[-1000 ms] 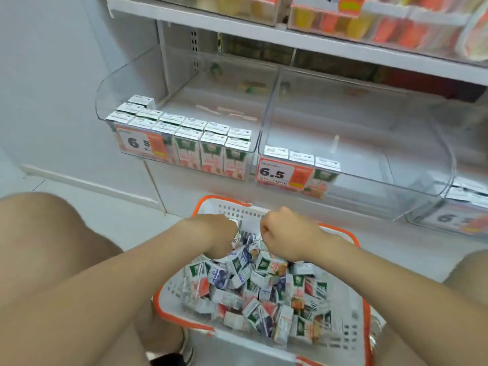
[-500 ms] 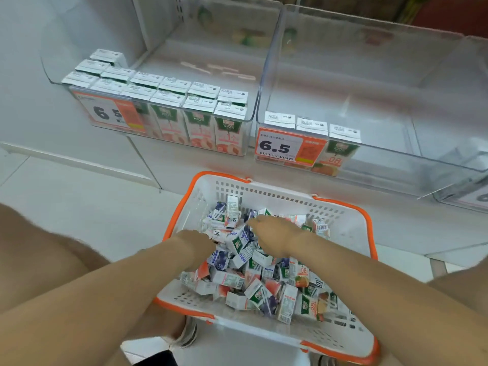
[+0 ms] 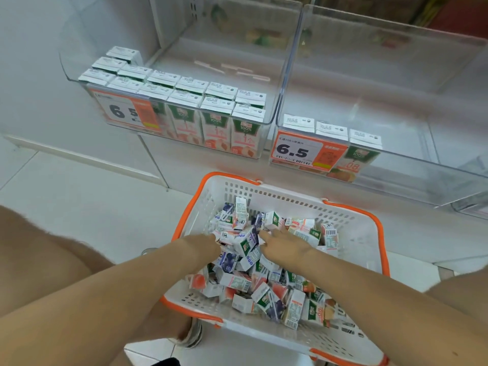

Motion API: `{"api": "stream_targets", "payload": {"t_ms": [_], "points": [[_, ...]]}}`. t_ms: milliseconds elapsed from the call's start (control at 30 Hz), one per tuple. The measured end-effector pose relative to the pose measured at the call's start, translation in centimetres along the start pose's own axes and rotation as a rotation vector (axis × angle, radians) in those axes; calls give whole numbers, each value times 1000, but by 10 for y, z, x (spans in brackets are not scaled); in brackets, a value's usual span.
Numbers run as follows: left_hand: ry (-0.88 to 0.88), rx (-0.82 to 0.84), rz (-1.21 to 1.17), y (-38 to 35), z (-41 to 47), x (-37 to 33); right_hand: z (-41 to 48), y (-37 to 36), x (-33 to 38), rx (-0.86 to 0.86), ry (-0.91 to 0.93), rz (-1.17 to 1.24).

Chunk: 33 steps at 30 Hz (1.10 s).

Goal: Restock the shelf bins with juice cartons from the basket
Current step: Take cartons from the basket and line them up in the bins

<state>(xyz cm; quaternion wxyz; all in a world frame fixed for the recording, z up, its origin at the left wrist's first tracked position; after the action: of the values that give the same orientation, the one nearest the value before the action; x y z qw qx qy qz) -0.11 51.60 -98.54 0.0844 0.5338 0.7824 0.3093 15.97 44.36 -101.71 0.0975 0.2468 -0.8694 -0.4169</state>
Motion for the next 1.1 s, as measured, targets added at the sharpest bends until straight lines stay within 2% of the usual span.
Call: {"api": "stream_targets", "payload": {"t_ms": [67, 167, 267, 400, 500, 700, 933, 1033, 1100], "points": [[12, 40, 18, 5, -4, -1, -8, 1, -3, -4, -24, 81], [28, -18, -57, 26, -8, 2, -23, 15, -21, -110, -144, 321], [52, -79, -257, 53, -15, 12, -43, 40, -43, -256, -263, 593], [-7, -148, -513, 94, -39, 23, -81, 86, -45, -485, -261, 878], [-57, -210, -641, 120, -66, 28, -111, 108, -36, -595, -271, 1006], [-127, -408, -776, 161, -117, 32, -170, 156, -26, -801, -311, 935], [-297, -746, -1111, 209, -166, 32, -270, 217, -55, -1245, -367, 767], [-344, -873, -1253, 225, -179, 28, -312, 225, -82, -1436, -481, 602], [-336, -956, -1307, 234, -182, 28, -328, 225, -98, -1415, -600, 458]]}}
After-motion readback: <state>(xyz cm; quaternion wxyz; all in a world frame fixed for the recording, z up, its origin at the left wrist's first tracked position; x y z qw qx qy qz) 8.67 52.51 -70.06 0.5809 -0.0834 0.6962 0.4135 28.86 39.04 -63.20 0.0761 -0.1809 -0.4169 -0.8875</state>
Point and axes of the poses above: each hand's wrist, its own z-axis towards the middle knuckle, its own y-axis out of the back of the hand, x = y × z, the point moved 7 cm from there along z, towards the middle knuckle, and after that the axes turned 10 degrees about y, right-handed, at the moved point
